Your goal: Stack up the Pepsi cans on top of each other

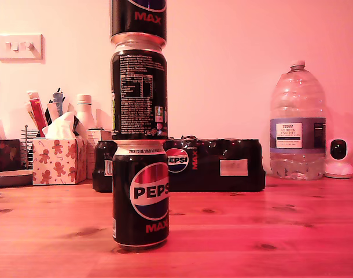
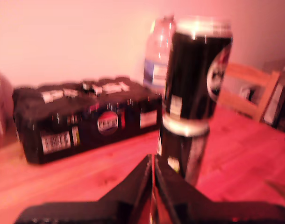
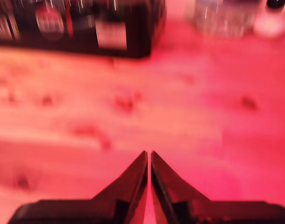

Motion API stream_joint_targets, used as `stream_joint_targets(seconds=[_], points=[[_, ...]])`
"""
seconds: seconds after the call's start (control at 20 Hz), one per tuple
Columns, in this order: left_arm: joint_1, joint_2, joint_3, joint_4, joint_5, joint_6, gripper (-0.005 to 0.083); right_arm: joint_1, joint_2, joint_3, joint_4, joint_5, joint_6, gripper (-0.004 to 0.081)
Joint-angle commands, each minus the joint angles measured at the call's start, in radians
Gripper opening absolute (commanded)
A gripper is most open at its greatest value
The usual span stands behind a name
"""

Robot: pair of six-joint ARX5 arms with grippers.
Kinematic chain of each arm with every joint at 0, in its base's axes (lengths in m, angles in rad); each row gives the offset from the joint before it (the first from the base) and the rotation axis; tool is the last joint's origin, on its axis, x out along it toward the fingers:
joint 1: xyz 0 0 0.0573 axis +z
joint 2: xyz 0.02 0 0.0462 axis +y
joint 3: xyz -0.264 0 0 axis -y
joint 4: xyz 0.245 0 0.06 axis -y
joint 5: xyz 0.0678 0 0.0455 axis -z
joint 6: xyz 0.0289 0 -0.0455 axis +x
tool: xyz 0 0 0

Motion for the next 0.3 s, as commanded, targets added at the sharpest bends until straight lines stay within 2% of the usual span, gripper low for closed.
stream_joint_targets(seconds=[0.0,0.25], points=[[0.001,-0.01,-0.014,0.005,0.0,-0.006,-0.0016,-0.002,0.003,-0.011,0.0,0.001,0.004,-0.0013],[0.001,-0.011,-0.014,-0.079,-0.003,-0.005,-0.0016,-0.002,0.003,-0.011,0.0,0.001,0.004,-0.0013]])
